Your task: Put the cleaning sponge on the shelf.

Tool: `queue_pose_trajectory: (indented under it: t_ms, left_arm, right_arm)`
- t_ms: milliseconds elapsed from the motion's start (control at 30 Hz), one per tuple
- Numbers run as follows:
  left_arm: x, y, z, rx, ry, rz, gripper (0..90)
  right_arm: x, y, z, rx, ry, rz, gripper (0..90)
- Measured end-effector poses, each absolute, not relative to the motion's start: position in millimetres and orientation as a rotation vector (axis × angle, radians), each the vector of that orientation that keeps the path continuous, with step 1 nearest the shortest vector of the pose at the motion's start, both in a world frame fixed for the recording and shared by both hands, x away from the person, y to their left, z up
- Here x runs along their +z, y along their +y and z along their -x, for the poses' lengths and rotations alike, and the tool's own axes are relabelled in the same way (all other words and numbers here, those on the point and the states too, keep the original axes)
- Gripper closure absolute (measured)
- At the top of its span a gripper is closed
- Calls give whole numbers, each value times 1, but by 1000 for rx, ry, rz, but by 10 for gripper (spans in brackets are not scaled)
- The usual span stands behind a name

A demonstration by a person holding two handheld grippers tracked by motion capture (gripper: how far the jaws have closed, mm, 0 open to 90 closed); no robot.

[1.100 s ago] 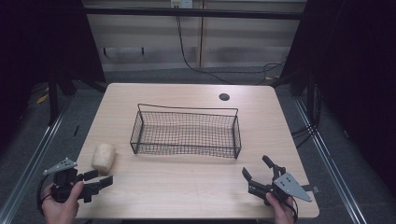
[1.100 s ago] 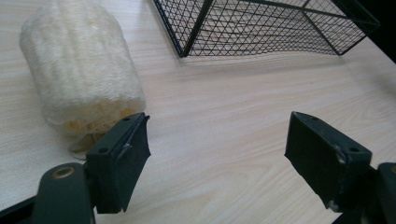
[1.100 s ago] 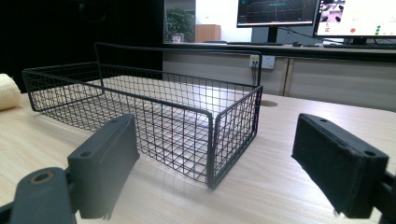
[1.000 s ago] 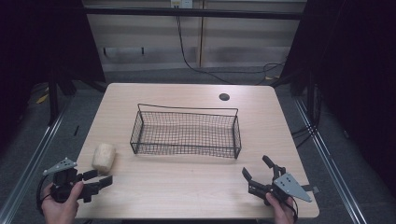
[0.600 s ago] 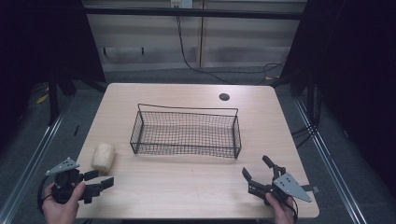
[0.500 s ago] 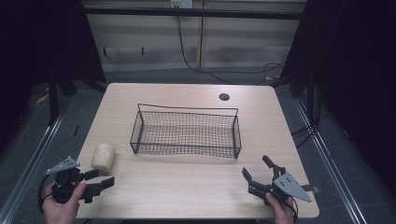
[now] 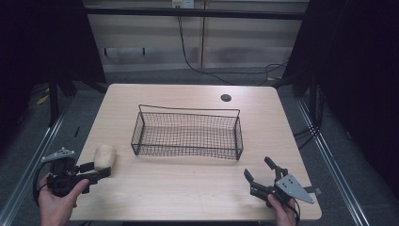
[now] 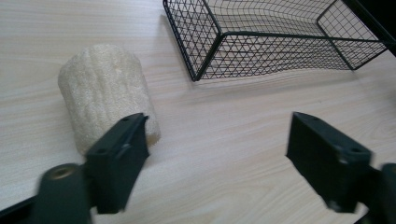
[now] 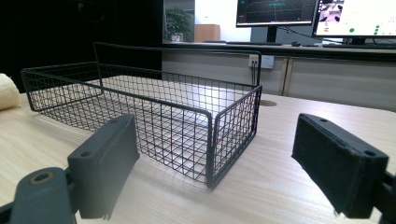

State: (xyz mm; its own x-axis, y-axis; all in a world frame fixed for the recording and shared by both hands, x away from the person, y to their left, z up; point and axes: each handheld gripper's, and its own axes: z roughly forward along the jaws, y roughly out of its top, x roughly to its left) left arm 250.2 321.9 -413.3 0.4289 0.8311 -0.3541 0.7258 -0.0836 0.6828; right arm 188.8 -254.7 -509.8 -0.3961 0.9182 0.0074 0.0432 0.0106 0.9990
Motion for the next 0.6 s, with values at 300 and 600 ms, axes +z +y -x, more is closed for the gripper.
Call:
queue_pose_trajectory:
  t_ms: [300,600]
  left_arm:
    - [-403,335,-270,31,1351,-1900,291]
    - [-383,324,-284,29,1382,-2005,238]
  right_arm:
    - [-510,-255,-189,1477,1537,-1019,136]
    - [-510,-255,-189,1475,1537,-1019,136]
